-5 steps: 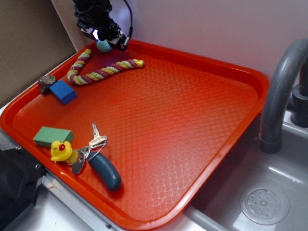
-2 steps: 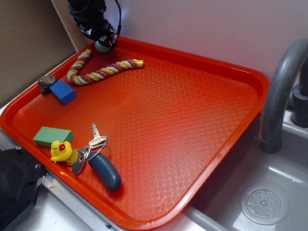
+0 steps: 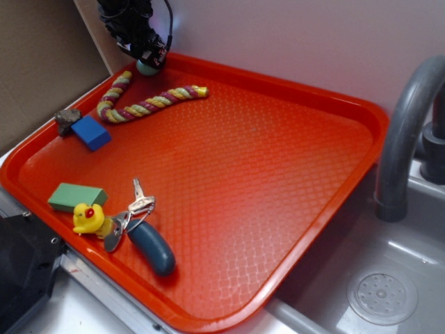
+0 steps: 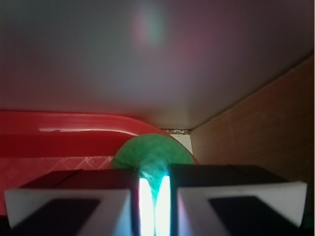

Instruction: Grab the green ball.

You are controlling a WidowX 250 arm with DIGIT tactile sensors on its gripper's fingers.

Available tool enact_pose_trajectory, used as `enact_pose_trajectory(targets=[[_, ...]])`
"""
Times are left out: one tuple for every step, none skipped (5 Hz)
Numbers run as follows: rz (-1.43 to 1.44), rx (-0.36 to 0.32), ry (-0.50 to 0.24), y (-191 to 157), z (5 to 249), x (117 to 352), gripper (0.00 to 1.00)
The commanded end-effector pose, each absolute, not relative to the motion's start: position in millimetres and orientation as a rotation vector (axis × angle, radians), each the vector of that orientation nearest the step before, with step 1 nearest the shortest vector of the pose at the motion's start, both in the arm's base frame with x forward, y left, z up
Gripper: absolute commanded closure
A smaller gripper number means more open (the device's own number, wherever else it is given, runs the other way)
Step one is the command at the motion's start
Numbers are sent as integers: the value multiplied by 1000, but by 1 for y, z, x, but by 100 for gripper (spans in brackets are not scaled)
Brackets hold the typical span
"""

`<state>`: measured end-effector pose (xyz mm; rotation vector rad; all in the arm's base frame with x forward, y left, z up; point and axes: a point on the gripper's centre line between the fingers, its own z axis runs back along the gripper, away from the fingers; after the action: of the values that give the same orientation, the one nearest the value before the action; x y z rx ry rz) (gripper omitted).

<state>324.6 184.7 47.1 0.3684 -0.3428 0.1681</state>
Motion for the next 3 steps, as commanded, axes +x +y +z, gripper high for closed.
enact_pose_trajectory(targets=[[262, 421, -365, 202, 83, 321, 100], [323, 329, -298, 162, 127, 308, 100], [356, 211, -289, 124, 179, 285, 100]])
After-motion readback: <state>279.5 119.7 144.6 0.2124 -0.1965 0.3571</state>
